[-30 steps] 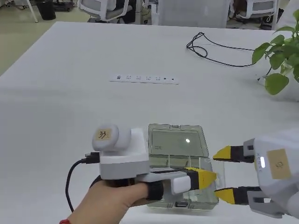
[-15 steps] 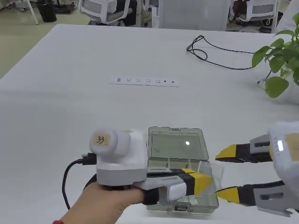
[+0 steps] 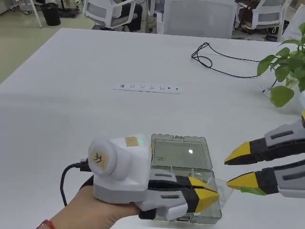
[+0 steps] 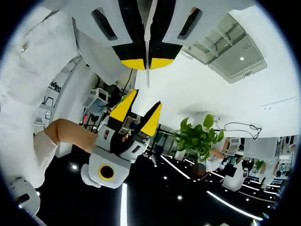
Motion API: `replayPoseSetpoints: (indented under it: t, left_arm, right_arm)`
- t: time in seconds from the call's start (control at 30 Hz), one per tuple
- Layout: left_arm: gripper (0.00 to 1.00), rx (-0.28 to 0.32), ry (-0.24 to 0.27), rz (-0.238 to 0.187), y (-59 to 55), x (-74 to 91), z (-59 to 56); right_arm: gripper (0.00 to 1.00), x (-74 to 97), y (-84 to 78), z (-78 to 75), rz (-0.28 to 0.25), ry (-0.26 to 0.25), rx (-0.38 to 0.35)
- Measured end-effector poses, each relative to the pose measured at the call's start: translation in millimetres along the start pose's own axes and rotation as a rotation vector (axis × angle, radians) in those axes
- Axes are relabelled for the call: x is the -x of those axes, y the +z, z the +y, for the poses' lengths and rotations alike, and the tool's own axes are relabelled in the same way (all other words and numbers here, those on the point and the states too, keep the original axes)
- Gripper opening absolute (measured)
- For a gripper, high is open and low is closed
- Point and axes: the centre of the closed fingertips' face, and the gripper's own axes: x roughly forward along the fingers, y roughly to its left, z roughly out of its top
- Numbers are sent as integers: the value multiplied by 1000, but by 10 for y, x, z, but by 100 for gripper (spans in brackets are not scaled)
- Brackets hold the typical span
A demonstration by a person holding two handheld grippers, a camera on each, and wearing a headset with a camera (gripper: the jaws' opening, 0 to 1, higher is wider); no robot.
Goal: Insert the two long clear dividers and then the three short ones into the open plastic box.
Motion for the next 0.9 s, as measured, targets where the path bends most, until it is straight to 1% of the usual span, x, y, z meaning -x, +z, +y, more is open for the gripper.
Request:
replayPoseSetpoints:
  t: [0.03,0.07,0.1,0.2,0.3,0.33,0.4,0.53,0.63,0.73,0.83,0.9]
  left_arm:
    - [0,-24,-5,0,-1,1,-13]
    - [0,-42,-14,3,-7,1,-35]
    - [0,-42,-20,8,-18,3,-47]
    - [0,-82,-38,12,-24,11,-86]
    - [0,-88,-41,20,-31,24,-97]
    - [0,-93,-41,20,-28,27,-98]
    - [0,-98,-41,19,-24,34,-102]
    - [0,-119,-58,18,-3,42,-154]
    - [0,-132,-65,22,-7,45,-182]
    - [0,-132,-67,16,-3,48,-189]
    - [0,-133,-63,11,0,58,-186]
    - [0,-139,-65,9,-2,65,-195]
  right_arm:
    - [17,-8,8,51,2,33,1]
    - [17,-13,10,77,4,50,1]
    - [16,-24,8,116,9,76,2]
    - [14,-56,-3,179,29,119,18]
    - [12,-82,8,241,31,163,13]
    - [11,-90,8,269,33,184,9]
    - [10,-105,0,301,37,209,2]
    - [8,-126,-26,311,49,228,-1]
    - [6,-133,-4,343,39,250,-10]
    - [4,-145,0,353,39,258,-13]
    - [3,-152,8,362,37,263,1]
    - [3,-152,15,375,36,271,-3]
